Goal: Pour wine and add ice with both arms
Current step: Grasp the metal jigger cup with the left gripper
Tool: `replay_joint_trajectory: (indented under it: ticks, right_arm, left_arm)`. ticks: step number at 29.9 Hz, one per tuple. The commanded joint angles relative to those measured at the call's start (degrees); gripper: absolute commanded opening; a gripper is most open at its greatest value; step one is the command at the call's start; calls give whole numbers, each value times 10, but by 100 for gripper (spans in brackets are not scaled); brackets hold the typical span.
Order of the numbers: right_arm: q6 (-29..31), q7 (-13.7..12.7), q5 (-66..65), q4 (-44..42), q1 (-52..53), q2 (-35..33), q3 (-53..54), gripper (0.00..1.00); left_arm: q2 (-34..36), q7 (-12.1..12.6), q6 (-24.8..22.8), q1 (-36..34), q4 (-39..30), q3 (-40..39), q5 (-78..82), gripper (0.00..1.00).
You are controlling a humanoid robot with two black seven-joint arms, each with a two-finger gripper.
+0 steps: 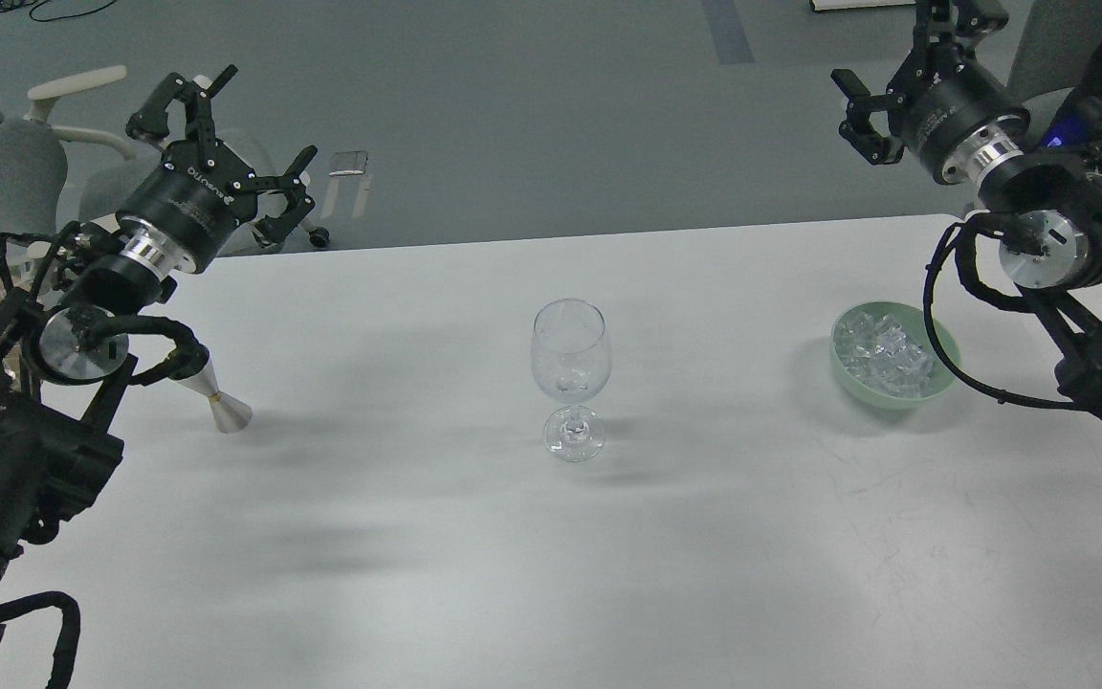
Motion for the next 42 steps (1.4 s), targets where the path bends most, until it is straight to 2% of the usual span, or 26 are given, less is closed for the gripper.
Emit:
replay_joint_trajectory:
  ticks: [1,7,9,10,12,15,19,21,27,33,36,41,42]
  right_arm:
    - [-5,0,0,3,-4,-1,0,100]
    - [-7,0,0,4,-6,-1,0,100]
    - [-7,0,0,4,-6,-1,0,100]
    - [-7,0,0,4,-6,-1,0,100]
    - [-7,0,-1,4,-6,1,0,100]
    - [-8,0,-3,3,-7,4,-3,100]
    - [-9,0,-4,3,-7,5,-4,100]
    - [-9,-1,-4,3,-7,7,-5,100]
    - [-15,-1,-4,4,-8,6,-5,100]
    - [-17,-1,-4,3,-7,6,-5,100]
    - [-19,-1,-5,3,-7,7,-6,100]
    - [-19,-1,-5,3,-11,4,-6,100]
    - [-19,-1,-5,3,-11,4,-6,100]
  left_arm:
    - [32,29,23,30,-56,-8,-44,95]
    - [99,32,88,105,-159,-34,-123,95]
    - [129,47,105,160,-209,-66,-159,95]
    - [129,47,105,160,-209,-66,-159,95]
    - [149,61,131,232,-262,-110,-208,95]
    - [148,75,174,335,-330,-186,-253,95]
    - [126,85,180,426,-376,-243,-259,95]
    - [91,88,181,477,-395,-271,-259,95]
    - [12,89,193,521,-402,-291,-255,96]
    - [-75,102,208,518,-387,-290,-241,98]
    - [-108,106,211,511,-365,-290,-225,98]
    - [-156,105,205,463,-278,-290,-188,98]
    - [-156,105,205,463,-278,-290,-188,98]
